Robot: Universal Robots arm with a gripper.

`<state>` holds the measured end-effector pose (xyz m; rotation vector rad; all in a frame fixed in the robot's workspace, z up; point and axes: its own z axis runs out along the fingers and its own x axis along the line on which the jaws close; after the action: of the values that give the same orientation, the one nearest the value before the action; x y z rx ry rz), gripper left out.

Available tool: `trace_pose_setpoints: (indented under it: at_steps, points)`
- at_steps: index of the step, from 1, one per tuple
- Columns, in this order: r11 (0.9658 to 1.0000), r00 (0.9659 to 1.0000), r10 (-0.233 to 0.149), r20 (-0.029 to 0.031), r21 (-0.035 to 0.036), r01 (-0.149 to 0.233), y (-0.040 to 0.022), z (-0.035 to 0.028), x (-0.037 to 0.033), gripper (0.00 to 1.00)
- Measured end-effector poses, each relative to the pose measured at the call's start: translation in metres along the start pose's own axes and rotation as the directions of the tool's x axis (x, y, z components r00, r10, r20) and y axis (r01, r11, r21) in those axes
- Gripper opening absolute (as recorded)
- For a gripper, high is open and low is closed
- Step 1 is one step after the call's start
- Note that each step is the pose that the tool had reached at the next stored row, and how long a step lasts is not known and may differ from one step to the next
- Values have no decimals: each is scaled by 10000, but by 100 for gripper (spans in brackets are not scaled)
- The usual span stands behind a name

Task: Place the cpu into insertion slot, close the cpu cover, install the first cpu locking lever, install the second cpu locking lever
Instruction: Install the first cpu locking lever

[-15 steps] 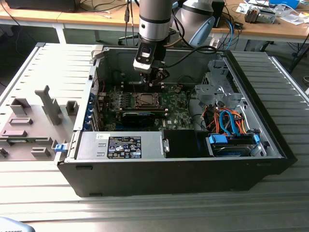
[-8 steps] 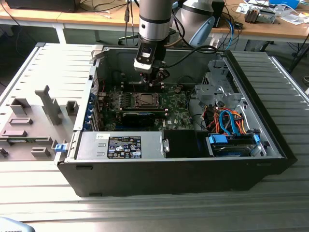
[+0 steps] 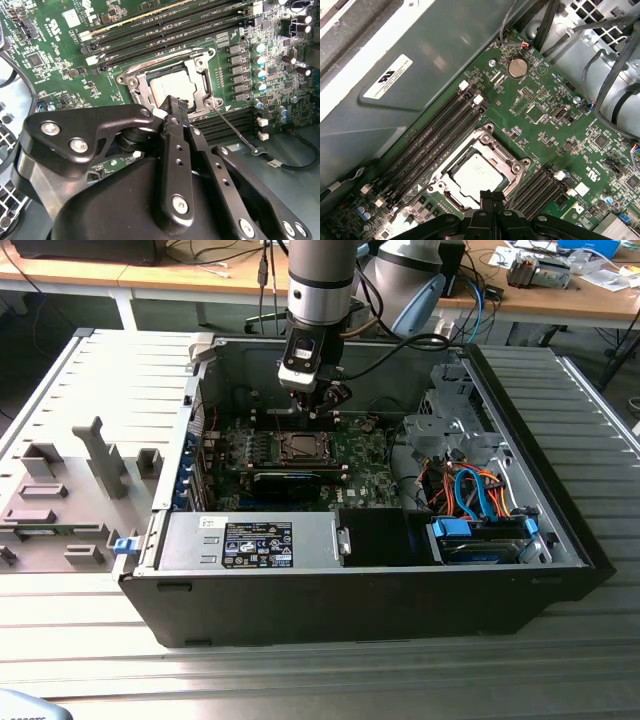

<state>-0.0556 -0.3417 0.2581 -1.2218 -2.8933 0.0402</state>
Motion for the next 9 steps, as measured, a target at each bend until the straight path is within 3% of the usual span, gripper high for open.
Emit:
trace_pose_setpoints:
  at_steps: [9]
  points:
    - [9997, 9997, -229, 5, -2, 229, 0, 0, 0, 11]
